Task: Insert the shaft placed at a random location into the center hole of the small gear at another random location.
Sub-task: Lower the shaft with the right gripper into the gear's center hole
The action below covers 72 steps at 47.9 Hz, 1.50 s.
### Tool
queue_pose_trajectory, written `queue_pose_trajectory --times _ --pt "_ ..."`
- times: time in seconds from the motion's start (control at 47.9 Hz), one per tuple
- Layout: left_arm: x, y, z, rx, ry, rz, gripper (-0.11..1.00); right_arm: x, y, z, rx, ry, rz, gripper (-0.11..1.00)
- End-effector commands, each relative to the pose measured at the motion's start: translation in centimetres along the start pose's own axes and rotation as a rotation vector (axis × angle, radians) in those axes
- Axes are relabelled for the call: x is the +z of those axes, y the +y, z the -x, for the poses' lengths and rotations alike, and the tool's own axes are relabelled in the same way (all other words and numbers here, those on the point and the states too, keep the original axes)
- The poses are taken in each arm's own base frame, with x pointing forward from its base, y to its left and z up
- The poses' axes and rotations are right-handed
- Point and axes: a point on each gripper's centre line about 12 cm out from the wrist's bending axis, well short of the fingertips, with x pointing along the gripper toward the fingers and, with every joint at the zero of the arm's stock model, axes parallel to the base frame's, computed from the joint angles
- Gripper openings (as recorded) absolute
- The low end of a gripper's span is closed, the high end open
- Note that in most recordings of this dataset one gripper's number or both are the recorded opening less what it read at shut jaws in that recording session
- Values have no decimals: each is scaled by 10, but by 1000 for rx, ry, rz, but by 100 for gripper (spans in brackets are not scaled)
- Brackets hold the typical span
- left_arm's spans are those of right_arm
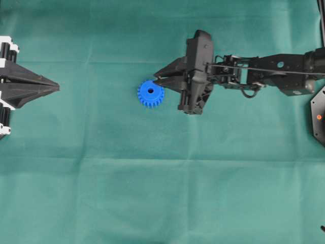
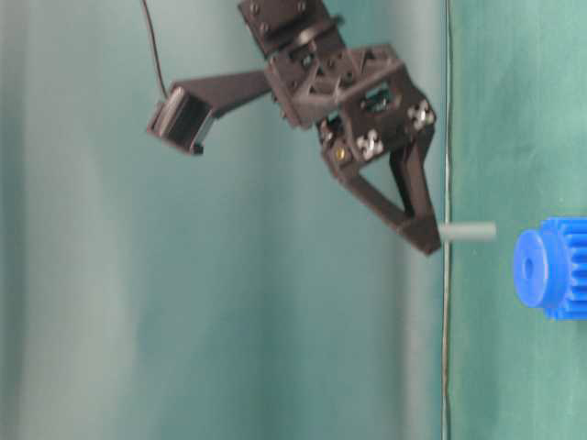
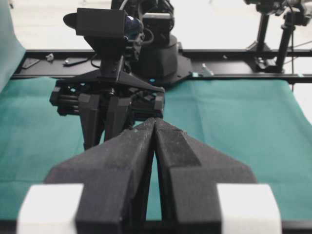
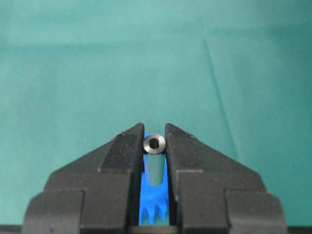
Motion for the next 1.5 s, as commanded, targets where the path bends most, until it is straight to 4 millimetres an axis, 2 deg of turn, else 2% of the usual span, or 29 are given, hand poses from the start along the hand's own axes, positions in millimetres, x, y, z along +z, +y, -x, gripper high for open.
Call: queue_pose_trajectory --times 0.0,0.25,0.689,1.148,1.481 --pt "6 0 -2 -2 -14 0 0 18 2 -3 3 -43 17 13" --pt "7 0 -2 -1 -15 0 0 17 6 -15 13 -37 21 13" --pt "6 0 -2 -1 -14 0 0 16 6 -16 13 -34 21 13" --pt "6 0 -2 -1 -14 0 0 3 7 -26 14 -7 22 13" --pt "6 0 -2 -1 -14 0 0 7 7 -26 14 -16 26 13"
